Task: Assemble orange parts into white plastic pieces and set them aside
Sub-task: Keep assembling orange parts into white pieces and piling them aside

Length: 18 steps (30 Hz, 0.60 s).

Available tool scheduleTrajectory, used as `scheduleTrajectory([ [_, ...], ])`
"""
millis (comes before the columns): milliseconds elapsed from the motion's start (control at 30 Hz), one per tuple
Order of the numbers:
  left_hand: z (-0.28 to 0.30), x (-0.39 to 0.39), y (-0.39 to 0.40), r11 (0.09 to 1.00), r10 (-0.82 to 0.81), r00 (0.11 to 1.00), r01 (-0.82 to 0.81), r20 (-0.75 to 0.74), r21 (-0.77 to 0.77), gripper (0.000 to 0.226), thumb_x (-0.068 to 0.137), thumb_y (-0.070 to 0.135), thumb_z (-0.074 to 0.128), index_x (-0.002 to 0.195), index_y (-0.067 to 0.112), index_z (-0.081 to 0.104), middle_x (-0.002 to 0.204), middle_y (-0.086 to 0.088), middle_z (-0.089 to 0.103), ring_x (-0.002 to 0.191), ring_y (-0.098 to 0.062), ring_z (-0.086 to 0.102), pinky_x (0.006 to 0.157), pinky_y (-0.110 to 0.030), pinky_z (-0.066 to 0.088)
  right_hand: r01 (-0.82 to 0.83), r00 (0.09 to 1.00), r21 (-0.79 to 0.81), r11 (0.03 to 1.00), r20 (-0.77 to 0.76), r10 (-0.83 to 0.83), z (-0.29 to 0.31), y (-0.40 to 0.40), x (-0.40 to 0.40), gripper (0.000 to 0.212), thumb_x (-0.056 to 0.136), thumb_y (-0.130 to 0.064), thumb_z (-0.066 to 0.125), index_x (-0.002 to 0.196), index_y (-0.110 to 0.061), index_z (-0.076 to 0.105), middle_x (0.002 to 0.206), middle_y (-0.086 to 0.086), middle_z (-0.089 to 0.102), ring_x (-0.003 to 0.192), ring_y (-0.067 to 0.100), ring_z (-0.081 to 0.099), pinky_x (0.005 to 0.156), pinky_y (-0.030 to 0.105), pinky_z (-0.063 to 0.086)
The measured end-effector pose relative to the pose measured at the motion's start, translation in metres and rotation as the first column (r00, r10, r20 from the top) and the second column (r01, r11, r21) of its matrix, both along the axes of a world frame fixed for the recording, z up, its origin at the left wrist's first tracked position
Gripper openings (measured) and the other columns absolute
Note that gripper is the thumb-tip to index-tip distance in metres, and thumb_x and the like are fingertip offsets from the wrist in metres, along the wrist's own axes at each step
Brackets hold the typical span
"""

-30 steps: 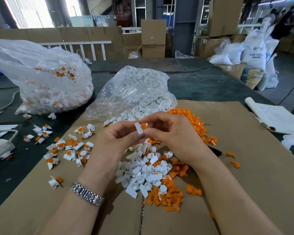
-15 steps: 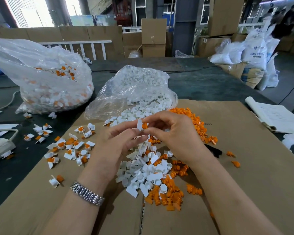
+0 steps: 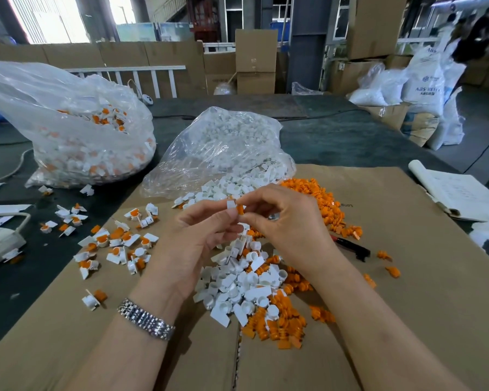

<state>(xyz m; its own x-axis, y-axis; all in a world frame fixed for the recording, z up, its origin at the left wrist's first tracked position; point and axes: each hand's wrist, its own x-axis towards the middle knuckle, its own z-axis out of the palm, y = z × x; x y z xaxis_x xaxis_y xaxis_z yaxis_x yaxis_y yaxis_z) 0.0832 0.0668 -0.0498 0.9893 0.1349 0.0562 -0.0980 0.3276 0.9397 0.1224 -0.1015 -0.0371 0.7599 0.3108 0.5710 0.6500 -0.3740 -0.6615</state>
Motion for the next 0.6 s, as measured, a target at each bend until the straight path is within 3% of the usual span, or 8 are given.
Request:
scheduleTrajectory([
  [100, 0.000, -0.001, 0.000, 0.999, 0.036, 0.999, -0.036, -0.008, 0.041, 0.017, 0.069, 0.017, 0.083, 0.085, 0.011, 0.081, 0.085, -0.013, 0.076, 0.072, -0.021, 0.071, 0.062, -0.023, 0.058, -0.019, 1.000, -0.028, 0.999, 0.017, 0.020, 0.000, 0.002, 0.000, 0.019, 0.084, -0.012, 0.079, 0.103, -0.013, 0.076, 0.088, -0.002, 0.069, 0.082, 0.009, 0.065, 0.077, 0.020, 0.054],
  [300, 0.000, -0.003, 0.000, 0.970, 0.124, 0.992, -0.123, 0.011, 0.211, 0.018, 0.068, 0.026, 0.085, 0.081, 0.015, 0.080, 0.085, -0.015, 0.078, 0.073, -0.022, 0.075, 0.062, -0.022, 0.058, -0.036, 0.999, -0.076, 0.996, -0.004, 0.035, 0.000, 0.003, -0.001, 0.020, 0.085, -0.014, 0.079, 0.105, -0.016, 0.076, 0.089, -0.003, 0.068, 0.081, 0.007, 0.063, 0.077, 0.019, 0.053],
  [400, -0.001, -0.001, 0.000, 0.966, 0.149, 0.989, -0.146, 0.000, 0.213, 0.011, 0.074, 0.018, 0.086, 0.082, 0.013, 0.079, 0.082, -0.015, 0.077, 0.072, -0.023, 0.074, 0.060, -0.023, 0.058, -0.037, 0.998, -0.110, 0.993, -0.054, 0.031, 0.001, 0.001, -0.001, 0.024, 0.086, -0.016, 0.077, 0.110, -0.018, 0.073, 0.094, -0.005, 0.067, 0.085, 0.005, 0.062, 0.080, 0.017, 0.052],
  [467, -0.001, 0.000, 0.001, 0.969, 0.171, 0.985, -0.164, -0.021, 0.185, 0.005, 0.078, 0.011, 0.084, 0.080, 0.013, 0.080, 0.079, -0.014, 0.076, 0.073, -0.023, 0.074, 0.059, -0.022, 0.057, 0.056, 0.994, -0.209, 0.976, -0.085, -0.075, 0.003, -0.004, 0.004, 0.030, 0.089, -0.024, 0.075, 0.117, -0.020, 0.068, 0.104, -0.006, 0.063, 0.092, 0.005, 0.060, 0.086, 0.023, 0.052],
  [533, -0.001, 0.000, 0.003, 0.971, 0.177, 0.984, -0.170, -0.033, 0.166, 0.007, 0.080, 0.008, 0.082, 0.078, 0.014, 0.080, 0.080, -0.012, 0.076, 0.073, -0.023, 0.074, 0.058, -0.022, 0.057, 0.269, 0.947, -0.441, 0.856, -0.040, -0.318, 0.003, -0.015, 0.009, 0.039, 0.091, -0.041, 0.069, 0.124, -0.022, 0.059, 0.118, -0.002, 0.056, 0.108, 0.013, 0.055, 0.095, 0.034, 0.049],
  [600, -0.001, 0.000, 0.004, 0.970, 0.175, 0.984, -0.166, -0.037, 0.176, 0.010, 0.082, 0.009, 0.081, 0.076, 0.017, 0.080, 0.082, -0.012, 0.076, 0.073, -0.022, 0.074, 0.060, -0.022, 0.058, 0.370, 0.846, -0.669, 0.644, -0.043, -0.531, 0.001, -0.025, 0.010, 0.055, 0.088, -0.057, 0.063, 0.126, -0.018, 0.051, 0.127, 0.005, 0.049, 0.119, 0.024, 0.049, 0.098, 0.044, 0.045],
])
